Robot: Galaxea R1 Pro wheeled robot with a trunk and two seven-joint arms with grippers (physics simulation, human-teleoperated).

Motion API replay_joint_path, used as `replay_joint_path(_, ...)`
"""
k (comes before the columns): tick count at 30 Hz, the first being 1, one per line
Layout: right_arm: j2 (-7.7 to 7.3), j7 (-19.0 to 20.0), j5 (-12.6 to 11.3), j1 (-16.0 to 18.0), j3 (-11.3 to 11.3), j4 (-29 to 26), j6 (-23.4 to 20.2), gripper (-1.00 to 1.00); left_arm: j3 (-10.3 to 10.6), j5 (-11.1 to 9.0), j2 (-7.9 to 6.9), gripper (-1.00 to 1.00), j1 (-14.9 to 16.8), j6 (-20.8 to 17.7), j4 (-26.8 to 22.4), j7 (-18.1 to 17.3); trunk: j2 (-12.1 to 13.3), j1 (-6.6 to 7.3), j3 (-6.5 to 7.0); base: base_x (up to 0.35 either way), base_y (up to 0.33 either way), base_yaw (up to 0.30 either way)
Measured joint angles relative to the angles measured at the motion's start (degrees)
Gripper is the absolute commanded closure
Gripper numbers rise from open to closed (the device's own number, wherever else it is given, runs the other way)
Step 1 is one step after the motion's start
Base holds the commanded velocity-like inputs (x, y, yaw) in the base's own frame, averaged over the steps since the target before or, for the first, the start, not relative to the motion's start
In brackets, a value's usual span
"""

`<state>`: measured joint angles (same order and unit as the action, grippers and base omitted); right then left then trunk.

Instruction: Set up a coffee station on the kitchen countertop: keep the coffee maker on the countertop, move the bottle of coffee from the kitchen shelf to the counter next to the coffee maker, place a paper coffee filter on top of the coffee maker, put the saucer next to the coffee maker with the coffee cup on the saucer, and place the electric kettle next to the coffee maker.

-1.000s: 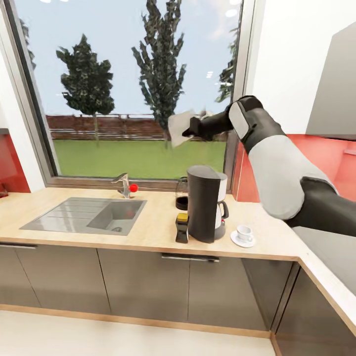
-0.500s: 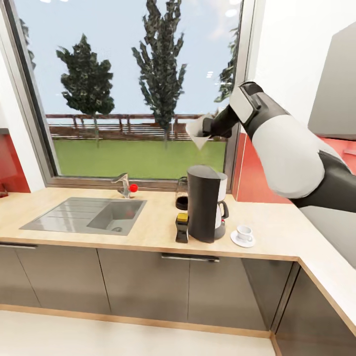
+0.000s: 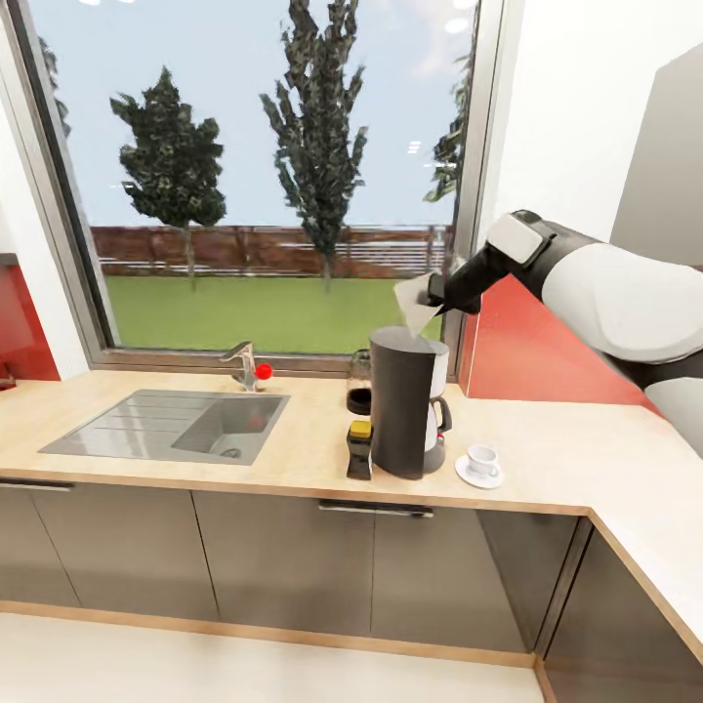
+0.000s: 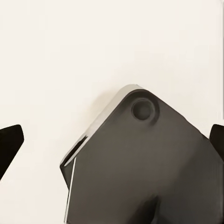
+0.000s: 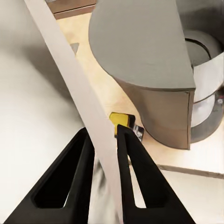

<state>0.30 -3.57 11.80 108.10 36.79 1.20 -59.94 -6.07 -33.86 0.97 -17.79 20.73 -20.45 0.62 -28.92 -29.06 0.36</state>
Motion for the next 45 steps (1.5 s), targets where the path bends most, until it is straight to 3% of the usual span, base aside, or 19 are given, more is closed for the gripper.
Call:
replay_joint_path(2,0.1,2.66,3.1,0.03,-0.05,0.22,0.03,1.0,-0.02,-0.01,0.01,-1.0,0.0,-0.05,-0.23,0.12,0.0,0.0,0.0,0.0,0.0,0.0)
replay_joint_path(3,0.22,5.21,6.47,0.05,-0.02,0.3,0.04,1.0,-0.01,-0.07,-0.07,-1.0,0.0,-0.01,-0.23,0.13,0.0,0.0,0.0,0.0,0.0,0.0)
replay_joint_path(4,0.18,8.34,11.29,0.06,0.11,0.37,0.04,1.0,-0.06,-0.36,-0.25,-1.0,0.0,0.03,-0.1,0.09,0.0,0.0,0.0,0.0,0.0,0.0)
replay_joint_path(8,-1.02,14.65,15.94,0.05,-0.16,-0.07,-0.03,1.0,-0.03,-1.89,-0.06,-1.0,0.0,0.08,0.22,-0.1,0.0,0.0,0.0,0.0,0.0,0.0)
replay_joint_path(15,-1.96,16.8,16.52,0.67,-0.11,-2.18,0.12,1.0,-0.05,-2.68,0.2,-1.0,-0.01,0.09,1.04,-0.29,-0.01,0.0,0.0,0.0,0.0,0.0)
replay_joint_path(26,-2.88,16.76,16.96,0.89,-0.39,-2.31,0.12,1.0,0.04,-3.07,0.58,-1.0,0.0,-0.68,1.0,-0.3,-0.01,0.02,-0.01,0.079,-0.028,0.0)
replay_joint_path(34,-2.76,16.46,17.11,0.91,-7.79,-2.09,0.12,1.0,0.14,-2.89,0.92,-1.0,0.0,-0.87,0.88,-0.3,-0.01,0.03,0.0,0.307,-0.149,0.0)
replay_joint_path(45,-3.73,16.52,16.61,0.91,-8.88,0.05,-0.03,1.0,0.11,-2.78,1.65,-1.0,0.0,-0.7,0.55,-0.3,0.0,0.0,0.0,0.092,-0.049,0.014)
